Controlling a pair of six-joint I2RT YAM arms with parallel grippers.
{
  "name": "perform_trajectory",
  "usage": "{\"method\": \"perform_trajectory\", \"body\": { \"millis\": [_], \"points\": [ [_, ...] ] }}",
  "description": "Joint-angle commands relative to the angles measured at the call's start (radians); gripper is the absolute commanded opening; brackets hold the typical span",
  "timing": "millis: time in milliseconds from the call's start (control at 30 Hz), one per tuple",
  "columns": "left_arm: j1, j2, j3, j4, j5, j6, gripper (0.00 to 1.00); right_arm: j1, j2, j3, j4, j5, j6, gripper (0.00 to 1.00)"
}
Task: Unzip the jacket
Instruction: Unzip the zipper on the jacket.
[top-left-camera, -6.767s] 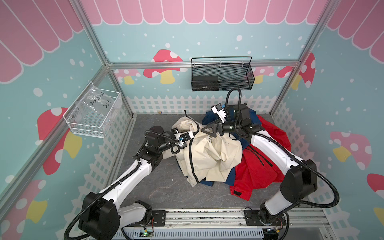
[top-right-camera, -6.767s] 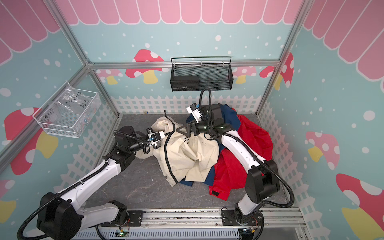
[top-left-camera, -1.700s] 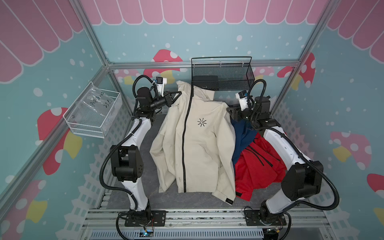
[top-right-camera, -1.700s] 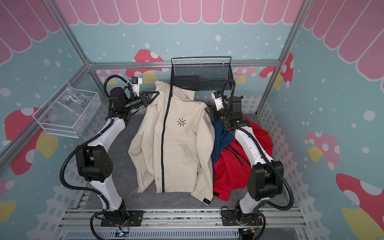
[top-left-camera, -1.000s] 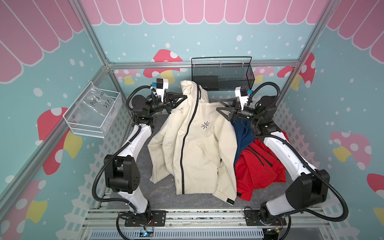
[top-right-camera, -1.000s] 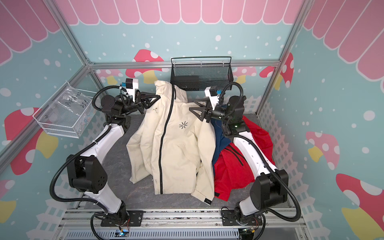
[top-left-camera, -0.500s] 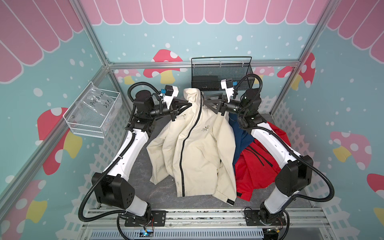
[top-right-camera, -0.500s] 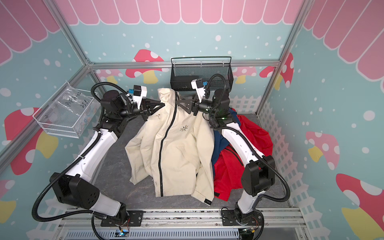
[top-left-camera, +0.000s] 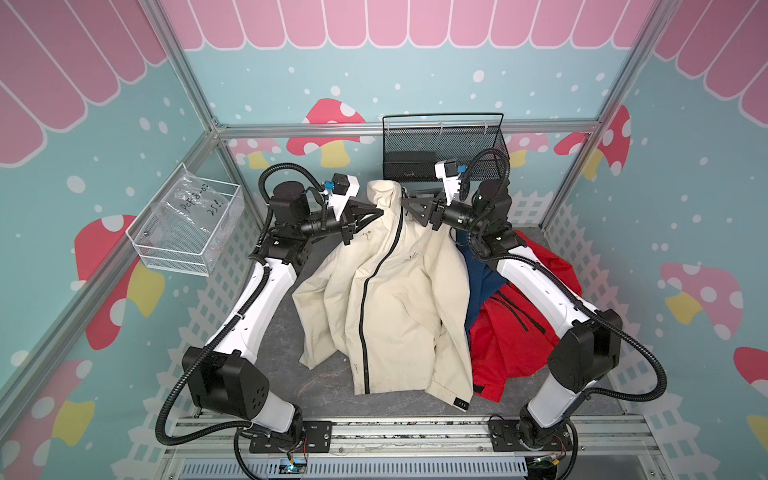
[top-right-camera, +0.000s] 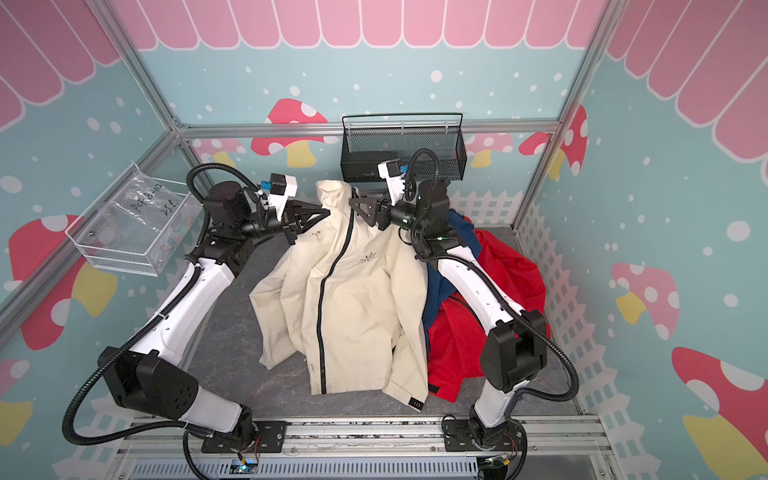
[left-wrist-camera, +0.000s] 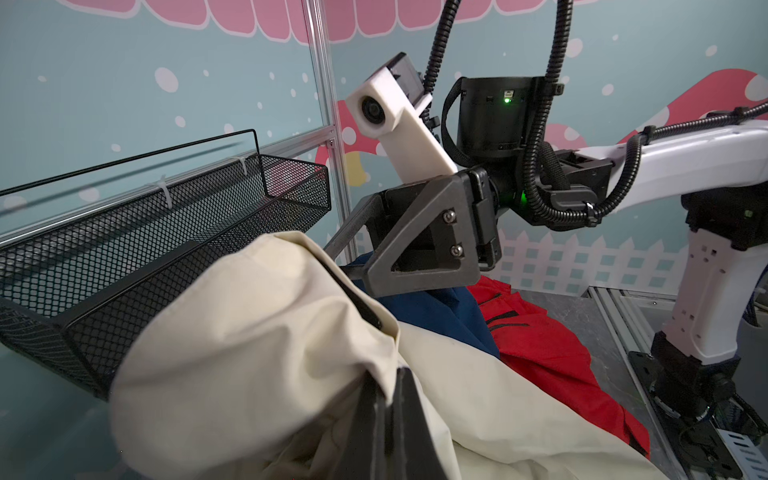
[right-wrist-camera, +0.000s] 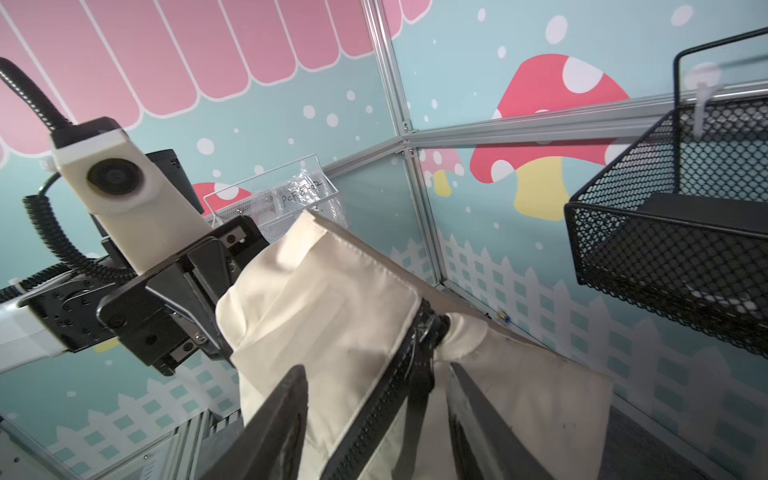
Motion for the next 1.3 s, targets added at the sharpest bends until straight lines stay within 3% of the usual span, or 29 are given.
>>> {"method": "perform_trajectory", "body": {
  "millis": [0,333,633,900,1000,1033,1167,1200,1267],
  "points": [
    [-0.004,-0.036,0.027,-0.015,0.001,0.041,0.0,-0.008,-0.053,-0.016,-0.038,0.074,-0.023,0.56],
    [-0.004,-0.036,0.047,-0.016,-0.007,0.026,0.0,-0.008,0.037,0.049,-0.086,-0.002,0.028,0.52],
    [-0.004,-0.037,0.046,0.003,-0.011,0.009,0.0,-0.008,0.061,0.024,0.003,-0.121,0.087,0.41],
    [-0.001,-0.043,0.044,-0.038,-0.03,0.042,0.0,-0.008,0.027,0.004,0.021,-0.097,0.022,0.05],
    [0.002,-0.06,0.026,-0.053,-0.098,0.041,0.0,-0.009,-0.012,-0.027,0.026,-0.043,-0.025,0.0],
    [0.003,-0.069,0.018,-0.056,-0.127,0.042,0.05,-0.008,-0.025,-0.042,0.036,-0.03,-0.039,0.0],
    [0.014,-0.126,0.012,-0.172,-0.264,0.121,0.58,-0.008,-0.08,-0.089,0.088,0.005,-0.103,0.0],
    [0.023,-0.132,0.028,-0.202,-0.283,0.135,0.67,-0.007,-0.088,-0.09,0.089,0.004,-0.123,0.0],
    [0.04,-0.123,0.084,-0.259,-0.277,0.157,0.72,-0.005,-0.097,-0.094,0.089,-0.003,-0.16,0.0]
  ]
}}
